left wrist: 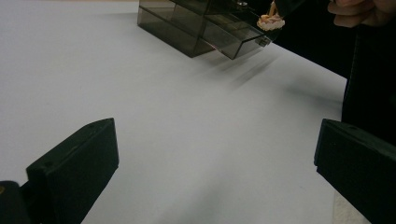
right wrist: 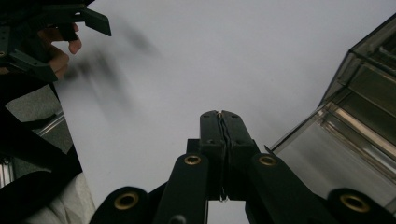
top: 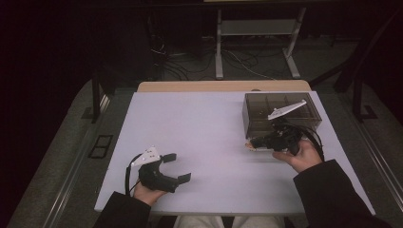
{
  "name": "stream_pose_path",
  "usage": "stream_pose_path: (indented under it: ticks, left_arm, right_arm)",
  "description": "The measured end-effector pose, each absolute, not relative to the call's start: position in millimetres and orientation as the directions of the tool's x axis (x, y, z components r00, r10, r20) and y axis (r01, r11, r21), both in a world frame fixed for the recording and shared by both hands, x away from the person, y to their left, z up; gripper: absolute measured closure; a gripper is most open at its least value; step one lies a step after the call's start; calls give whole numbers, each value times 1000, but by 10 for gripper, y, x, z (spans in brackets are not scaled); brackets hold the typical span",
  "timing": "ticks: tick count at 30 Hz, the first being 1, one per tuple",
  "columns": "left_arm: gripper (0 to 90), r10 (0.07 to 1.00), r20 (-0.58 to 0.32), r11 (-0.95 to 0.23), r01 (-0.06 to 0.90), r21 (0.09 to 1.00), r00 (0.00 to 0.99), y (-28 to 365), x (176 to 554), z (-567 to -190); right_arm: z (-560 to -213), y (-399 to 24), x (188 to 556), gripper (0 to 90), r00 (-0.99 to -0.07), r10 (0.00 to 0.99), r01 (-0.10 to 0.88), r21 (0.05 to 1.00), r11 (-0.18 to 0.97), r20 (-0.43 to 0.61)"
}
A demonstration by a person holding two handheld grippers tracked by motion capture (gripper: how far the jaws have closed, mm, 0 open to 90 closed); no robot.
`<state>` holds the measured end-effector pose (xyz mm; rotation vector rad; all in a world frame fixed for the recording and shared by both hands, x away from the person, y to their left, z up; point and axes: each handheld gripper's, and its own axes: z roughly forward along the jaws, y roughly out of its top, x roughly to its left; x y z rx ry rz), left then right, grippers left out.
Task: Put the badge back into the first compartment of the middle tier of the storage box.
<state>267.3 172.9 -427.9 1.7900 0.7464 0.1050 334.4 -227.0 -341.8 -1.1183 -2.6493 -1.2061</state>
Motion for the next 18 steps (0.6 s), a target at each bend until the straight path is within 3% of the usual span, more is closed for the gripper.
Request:
stream_pose_path:
  ticks: [18]
  left_arm:
    - [0,534,-291,-159,433,887,794,1731,2673,-4278]
  right_arm:
    - [-3384,-2458,3450,876,-711,634,639,657,401,305]
